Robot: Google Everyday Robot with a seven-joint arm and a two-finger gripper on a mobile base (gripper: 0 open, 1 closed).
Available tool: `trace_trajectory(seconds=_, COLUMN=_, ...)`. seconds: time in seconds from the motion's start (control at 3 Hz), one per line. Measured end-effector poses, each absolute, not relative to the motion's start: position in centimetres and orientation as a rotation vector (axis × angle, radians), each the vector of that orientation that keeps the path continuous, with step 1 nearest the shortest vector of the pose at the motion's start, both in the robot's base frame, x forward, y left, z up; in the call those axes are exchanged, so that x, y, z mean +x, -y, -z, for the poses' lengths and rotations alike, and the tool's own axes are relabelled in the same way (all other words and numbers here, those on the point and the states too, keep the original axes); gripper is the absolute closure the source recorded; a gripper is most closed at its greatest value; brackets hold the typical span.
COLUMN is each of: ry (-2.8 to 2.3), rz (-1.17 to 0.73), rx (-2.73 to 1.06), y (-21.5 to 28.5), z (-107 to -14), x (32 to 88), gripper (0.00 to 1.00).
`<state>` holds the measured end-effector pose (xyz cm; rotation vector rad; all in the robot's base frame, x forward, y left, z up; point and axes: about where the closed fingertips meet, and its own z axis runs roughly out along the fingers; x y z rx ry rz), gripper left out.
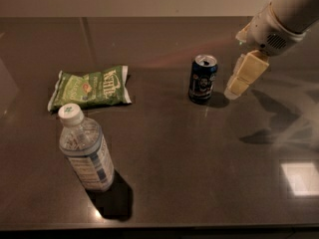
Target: Move pepsi can near blue plastic bottle
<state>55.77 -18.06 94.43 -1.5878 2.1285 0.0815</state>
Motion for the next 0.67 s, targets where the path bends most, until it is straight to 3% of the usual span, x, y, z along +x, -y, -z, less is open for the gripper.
trace_trajectory(seconds=0.67, ry=-2.14, rz=-0.226, rx=-1.541, y=14.9, z=-91.5, x=60.0, gripper=0.0)
